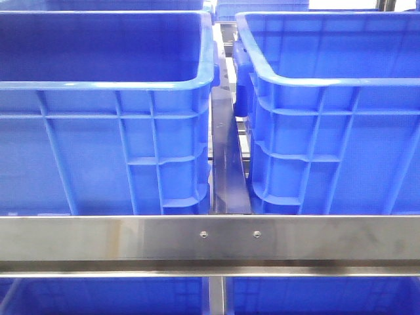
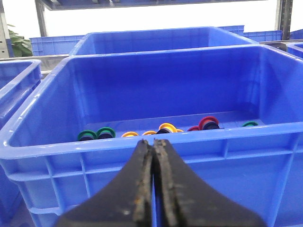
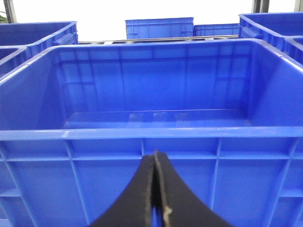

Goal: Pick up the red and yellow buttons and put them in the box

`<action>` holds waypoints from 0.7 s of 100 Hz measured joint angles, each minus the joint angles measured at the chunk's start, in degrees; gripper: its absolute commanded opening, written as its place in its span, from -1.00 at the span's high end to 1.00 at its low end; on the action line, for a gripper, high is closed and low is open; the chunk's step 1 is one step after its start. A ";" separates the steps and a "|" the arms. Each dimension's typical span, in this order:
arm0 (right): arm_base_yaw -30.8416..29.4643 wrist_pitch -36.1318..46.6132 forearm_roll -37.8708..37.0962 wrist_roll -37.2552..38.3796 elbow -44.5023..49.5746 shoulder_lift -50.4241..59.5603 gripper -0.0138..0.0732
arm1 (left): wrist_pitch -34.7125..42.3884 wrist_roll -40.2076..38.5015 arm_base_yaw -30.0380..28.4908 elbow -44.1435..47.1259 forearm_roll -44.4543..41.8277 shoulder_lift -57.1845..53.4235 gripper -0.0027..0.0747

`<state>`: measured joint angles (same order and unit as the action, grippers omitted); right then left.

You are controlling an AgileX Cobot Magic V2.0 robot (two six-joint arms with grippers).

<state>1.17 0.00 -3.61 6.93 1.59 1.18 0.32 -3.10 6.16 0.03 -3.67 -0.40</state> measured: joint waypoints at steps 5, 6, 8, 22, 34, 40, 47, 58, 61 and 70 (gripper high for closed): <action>0.00 0.00 0.00 0.00 0.00 0.00 0.84 | 0.00 0.00 0.00 0.00 0.00 0.00 0.98; 0.00 0.00 0.00 0.00 0.00 0.00 0.84 | 0.00 0.00 0.00 0.00 0.00 0.00 0.98; 0.00 0.00 0.00 0.00 0.00 0.00 0.84 | 0.00 0.00 0.00 0.00 0.00 0.00 0.98; 0.00 0.00 0.00 0.00 0.00 0.00 0.84 | 0.00 0.00 0.00 0.00 0.00 0.00 0.98; 0.00 0.00 0.00 0.00 0.00 0.00 0.84 | 0.00 0.00 0.00 0.00 0.00 0.00 0.98; 0.00 0.00 0.00 0.00 0.00 0.00 0.84 | 0.00 0.00 0.00 0.00 0.00 0.00 0.98; 0.00 0.00 0.00 0.00 0.00 0.00 0.84 | -0.32 0.00 0.00 0.00 0.00 0.00 0.98; 0.00 0.00 0.00 0.00 0.00 0.00 0.84 | -4.71 0.00 0.00 -1.90 0.34 0.00 0.98; 0.00 0.00 0.00 0.00 0.00 0.00 0.84 | -6.84 0.00 0.00 -3.05 0.43 0.00 0.98; 0.00 0.00 0.00 0.00 0.00 0.00 0.84 | -11.71 0.00 0.00 -8.24 0.43 0.00 0.98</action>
<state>1.17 0.00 -3.61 6.93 1.59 1.18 -11.39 -3.10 6.16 -8.21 -3.24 -0.40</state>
